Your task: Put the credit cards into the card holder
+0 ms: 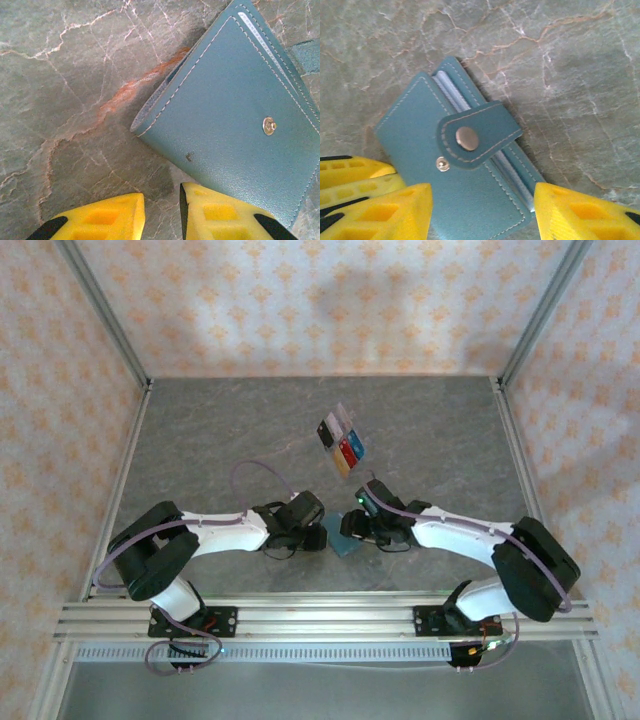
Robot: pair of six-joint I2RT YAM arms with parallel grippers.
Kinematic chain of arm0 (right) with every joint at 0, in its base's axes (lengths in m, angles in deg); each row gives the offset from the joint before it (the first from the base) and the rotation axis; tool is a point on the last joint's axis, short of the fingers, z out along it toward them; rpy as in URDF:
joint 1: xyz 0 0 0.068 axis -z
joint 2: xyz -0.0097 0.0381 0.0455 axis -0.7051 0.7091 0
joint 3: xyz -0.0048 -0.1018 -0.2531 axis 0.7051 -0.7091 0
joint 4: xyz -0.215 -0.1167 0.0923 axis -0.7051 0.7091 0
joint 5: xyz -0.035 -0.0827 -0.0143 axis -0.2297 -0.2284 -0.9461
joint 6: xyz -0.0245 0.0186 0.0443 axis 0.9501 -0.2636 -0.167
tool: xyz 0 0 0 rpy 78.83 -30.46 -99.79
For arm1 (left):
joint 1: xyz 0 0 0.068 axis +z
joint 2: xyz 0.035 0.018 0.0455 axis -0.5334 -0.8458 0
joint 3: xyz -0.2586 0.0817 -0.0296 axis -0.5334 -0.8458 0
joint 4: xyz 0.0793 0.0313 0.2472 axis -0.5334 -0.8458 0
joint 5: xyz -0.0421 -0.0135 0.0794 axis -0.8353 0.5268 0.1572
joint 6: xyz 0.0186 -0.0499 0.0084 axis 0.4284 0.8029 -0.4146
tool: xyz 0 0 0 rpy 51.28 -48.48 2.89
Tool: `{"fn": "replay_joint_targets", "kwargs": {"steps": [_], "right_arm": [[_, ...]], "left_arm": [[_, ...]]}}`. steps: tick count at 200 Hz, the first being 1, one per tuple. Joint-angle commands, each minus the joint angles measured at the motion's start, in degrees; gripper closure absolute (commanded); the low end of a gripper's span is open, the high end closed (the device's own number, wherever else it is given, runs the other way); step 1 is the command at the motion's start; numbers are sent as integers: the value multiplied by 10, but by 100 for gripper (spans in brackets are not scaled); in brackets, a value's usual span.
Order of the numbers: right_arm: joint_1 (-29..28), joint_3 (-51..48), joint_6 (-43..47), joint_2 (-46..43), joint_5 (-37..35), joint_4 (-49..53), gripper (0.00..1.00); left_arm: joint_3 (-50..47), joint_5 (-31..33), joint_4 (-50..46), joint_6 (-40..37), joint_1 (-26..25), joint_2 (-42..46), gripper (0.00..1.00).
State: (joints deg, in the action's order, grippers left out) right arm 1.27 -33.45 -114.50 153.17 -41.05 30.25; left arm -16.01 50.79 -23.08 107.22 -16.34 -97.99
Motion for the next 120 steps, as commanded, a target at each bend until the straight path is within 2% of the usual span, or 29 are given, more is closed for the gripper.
{"fn": "replay_joint_targets", "kwargs": {"steps": [1,120], "right_arm": [[1,7,7,12,-9,0,44],[-5,7,6,15,39,-43,43]], "left_arm": [[-2,-9,52,-1,0,-36,73],[-1,-18,72,7,-3,-58,73]]}}
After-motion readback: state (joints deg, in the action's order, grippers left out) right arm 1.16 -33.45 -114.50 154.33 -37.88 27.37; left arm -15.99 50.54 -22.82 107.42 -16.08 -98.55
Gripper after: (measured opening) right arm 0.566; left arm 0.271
